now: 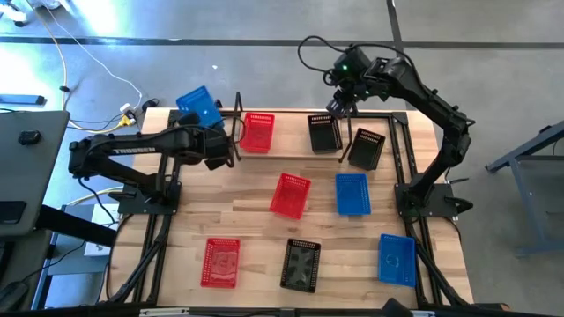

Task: Stack baskets on shelf by color
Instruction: Put the top blue bin on the shelf

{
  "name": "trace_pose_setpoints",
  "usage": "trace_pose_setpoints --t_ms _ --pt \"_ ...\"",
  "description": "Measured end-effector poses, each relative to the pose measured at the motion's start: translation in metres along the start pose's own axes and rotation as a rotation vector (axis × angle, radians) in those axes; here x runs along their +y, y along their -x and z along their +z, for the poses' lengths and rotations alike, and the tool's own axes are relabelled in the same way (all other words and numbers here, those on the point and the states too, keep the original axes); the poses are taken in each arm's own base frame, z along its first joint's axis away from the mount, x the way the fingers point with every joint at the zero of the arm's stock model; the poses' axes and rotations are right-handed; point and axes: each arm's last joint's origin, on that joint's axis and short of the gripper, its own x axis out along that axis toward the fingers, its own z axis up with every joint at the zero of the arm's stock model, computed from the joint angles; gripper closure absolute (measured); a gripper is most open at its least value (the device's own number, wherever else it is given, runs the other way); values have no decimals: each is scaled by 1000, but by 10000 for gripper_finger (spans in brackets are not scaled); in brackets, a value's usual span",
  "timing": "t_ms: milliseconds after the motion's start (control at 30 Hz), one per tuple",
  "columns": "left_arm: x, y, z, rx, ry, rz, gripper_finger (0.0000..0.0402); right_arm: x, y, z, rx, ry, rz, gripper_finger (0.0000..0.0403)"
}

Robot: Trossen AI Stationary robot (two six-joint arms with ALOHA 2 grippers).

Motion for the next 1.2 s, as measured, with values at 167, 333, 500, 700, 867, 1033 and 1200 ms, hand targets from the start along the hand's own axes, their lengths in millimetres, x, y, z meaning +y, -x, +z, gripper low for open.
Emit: trace_pose_setpoints --t_ms 167,333,500,700,867,1033,1200 --pt "18 19 15 -75 4 10 401 8 2 -2 21 -45 10 284" --pt "29 40 29 -187 9 -31 401 13 4 -5 37 -100 -42 284" --pt "30 61 43 -339 -15 -134 401 13 4 -5 33 -189 -101 284" --pt "18 75 58 -484 -57 -246 401 12 4 -5 30 -273 -108 284" --pt "-1 78 70 -541 -78 -352 401 12 4 -5 29 -284 -112 284" --pt "-28 74 85 -565 -123 -448 401 12 4 -5 29 -285 -112 284" --pt "-50 64 97 -547 -155 -493 401 12 4 -5 29 -285 -111 284"
